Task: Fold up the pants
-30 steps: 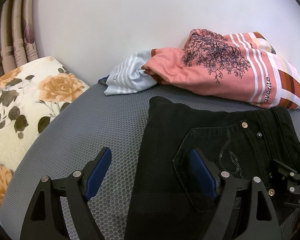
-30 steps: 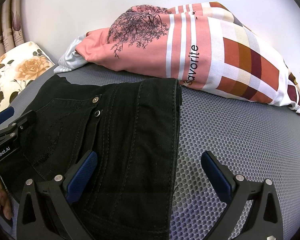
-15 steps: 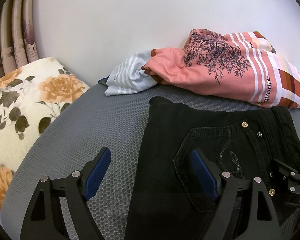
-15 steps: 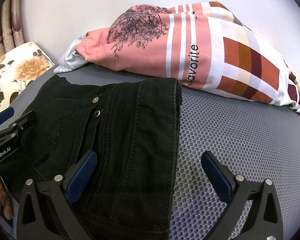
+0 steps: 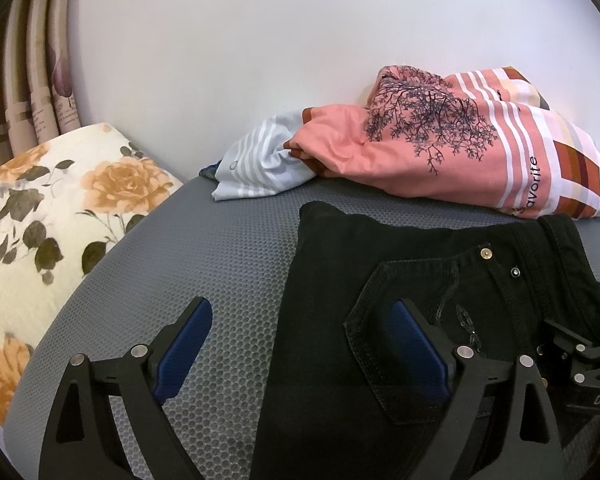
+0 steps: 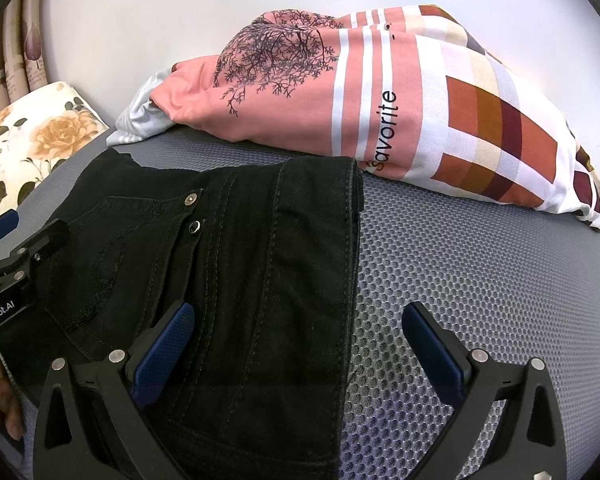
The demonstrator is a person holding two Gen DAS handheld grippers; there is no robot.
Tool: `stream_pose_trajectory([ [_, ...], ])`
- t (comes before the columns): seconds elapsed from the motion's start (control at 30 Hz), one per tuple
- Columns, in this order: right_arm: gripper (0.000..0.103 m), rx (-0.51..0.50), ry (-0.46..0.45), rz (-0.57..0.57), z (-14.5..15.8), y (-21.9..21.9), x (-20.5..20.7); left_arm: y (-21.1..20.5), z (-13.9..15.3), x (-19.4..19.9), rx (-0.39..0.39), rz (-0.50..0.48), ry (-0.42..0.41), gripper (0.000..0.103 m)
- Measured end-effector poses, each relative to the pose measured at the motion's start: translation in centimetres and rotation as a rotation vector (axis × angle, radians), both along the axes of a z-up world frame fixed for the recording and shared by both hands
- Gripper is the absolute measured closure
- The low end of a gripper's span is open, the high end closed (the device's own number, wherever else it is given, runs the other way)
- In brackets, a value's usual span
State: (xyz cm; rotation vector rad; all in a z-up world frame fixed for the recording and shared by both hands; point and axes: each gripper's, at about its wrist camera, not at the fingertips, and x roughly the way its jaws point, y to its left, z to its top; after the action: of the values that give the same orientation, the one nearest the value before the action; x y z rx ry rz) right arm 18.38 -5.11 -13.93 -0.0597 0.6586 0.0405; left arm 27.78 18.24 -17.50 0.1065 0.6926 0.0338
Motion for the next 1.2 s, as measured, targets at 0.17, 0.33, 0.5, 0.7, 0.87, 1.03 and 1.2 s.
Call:
stream_pose_trajectory([
  [0.17,0.000,0.000,0.000,0.000,0.0,0.1,0.0,-0.1,0.1,-0.2,0.005,0.004,-0.009,0.008],
  [0.33,0.000,0.010,0.001,0.002,0.0,0.0,0.0,0.4,0.3,-0.5,-0.005,0.018,-0.031,0.007],
  [0.5,0.000,0.030,-0.035,0.015,0.3,-0.6,-0.7,0.9,0.7,-0.7,0.036,0.077,-0.021,0.007],
  [0.7,0.000,0.053,-0.155,0.034,3.8,-1.6,-3.9,1.3,3.2,-2.8,0.061,0.119,-0.062,0.003],
  [0.87,0.000,0.093,-0.204,0.096,6.5,-1.3,-7.1,0.7,8.0,-6.6,0.075,0.166,-0.184,0.000],
  [1.03,0.000,0.114,-0.242,0.126,8.2,-1.0,-10.5,-0.6,13.8,-11.6,0.068,0.129,-0.334,0.000],
  [1.2,0.000,0.156,-0.309,0.131,10.9,-2.2,-13.7,-2.2,18.5,-15.3,0.077,0.117,-0.435,0.000],
])
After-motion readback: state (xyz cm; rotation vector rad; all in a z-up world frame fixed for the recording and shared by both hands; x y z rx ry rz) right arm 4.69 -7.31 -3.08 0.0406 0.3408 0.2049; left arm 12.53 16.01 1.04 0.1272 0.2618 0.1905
